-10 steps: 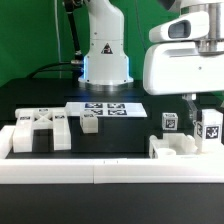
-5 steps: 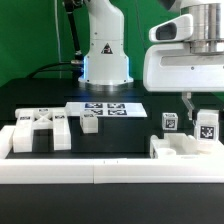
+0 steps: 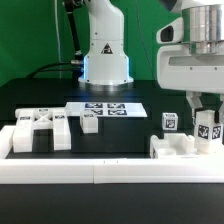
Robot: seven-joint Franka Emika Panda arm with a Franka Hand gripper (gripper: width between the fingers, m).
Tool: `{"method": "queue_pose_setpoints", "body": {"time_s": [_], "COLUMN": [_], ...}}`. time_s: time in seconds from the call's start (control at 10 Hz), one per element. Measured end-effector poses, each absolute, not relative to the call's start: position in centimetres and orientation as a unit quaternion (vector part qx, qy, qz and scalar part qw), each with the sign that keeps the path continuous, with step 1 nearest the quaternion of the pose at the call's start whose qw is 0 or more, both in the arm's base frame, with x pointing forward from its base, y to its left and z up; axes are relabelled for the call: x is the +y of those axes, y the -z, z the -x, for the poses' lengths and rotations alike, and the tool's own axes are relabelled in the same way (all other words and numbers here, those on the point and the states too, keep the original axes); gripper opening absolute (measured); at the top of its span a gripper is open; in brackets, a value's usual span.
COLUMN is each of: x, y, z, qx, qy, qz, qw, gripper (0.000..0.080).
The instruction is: Assemble chair
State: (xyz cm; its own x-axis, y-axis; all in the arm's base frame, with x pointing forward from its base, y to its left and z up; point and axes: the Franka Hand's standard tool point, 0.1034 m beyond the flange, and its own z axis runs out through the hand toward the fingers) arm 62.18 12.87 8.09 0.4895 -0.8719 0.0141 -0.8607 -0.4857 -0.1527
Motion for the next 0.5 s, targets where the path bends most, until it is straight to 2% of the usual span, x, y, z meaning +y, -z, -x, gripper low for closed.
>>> {"method": "queue_pose_setpoints", "body": {"time_s": [0.2, 0.3, 0.4, 0.5], "x": [12.94, 12.92, 12.89, 12.95], "y": [-8.10, -8.10, -8.12, -8.12], "z": [-62.17, -62.18, -62.19, -62.17], "qx": [0.522, 0.509, 0.478, 0.458], "qy": [0.042, 0.043, 0.046, 0.047], "qz": [0.849, 0.858, 0.875, 0.885], "qw": [0.066, 0.065, 0.063, 0.062], "gripper": [0.0300, 0.0517, 0.0607, 0.0607]}}
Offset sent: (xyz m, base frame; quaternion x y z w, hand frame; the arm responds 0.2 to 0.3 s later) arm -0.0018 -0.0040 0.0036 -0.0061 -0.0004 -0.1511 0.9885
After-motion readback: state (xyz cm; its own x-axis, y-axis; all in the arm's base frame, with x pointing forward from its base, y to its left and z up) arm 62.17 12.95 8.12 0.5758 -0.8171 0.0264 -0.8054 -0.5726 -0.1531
